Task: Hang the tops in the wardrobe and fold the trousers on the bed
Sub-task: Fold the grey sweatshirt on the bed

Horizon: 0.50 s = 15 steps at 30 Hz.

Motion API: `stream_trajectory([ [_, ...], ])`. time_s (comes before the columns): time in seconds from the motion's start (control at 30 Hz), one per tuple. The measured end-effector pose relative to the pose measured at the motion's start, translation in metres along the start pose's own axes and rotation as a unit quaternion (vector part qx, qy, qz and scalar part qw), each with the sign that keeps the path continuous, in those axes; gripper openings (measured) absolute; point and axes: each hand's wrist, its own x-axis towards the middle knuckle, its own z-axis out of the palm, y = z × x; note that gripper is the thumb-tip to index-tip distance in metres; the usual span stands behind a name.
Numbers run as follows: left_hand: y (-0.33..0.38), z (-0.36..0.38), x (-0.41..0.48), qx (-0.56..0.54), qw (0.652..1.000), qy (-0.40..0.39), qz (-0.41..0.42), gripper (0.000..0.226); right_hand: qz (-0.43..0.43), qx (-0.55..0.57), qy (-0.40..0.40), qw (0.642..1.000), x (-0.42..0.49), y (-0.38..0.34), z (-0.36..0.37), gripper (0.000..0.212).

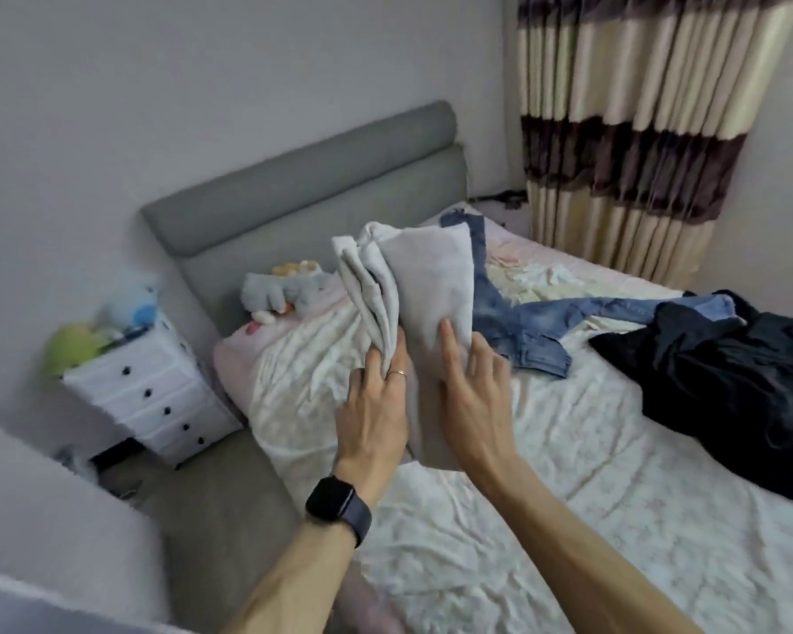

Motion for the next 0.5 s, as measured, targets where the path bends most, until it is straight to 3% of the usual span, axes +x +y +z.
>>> stream_trajectory([
  [0.1,-0.020,-0.078,0.002,0.041,0.996,0.083,0.006,0.070,-0.072,0.054,0.084,0.992,0.019,-0.056,-0.026,0.057],
  [0.2,-0.042,-0.163,-0.012,0.105,0.983,0.137,-0.059,0.068,-0.148,0.134,0.141,0.970,0.029,-0.127,-0.051,0.066],
  [0.43,-0.097,-0.314,-0.068,0.211,0.931,0.252,-0.158,0.069,-0.253,0.316,0.119,0.907,0.011,-0.288,-0.096,0.078],
  [0.5,-0.126,-0.358,-0.107,0.253,0.905,0.271,-0.210,0.066,-0.301,0.383,0.087,0.869,-0.013,-0.353,-0.107,0.082],
])
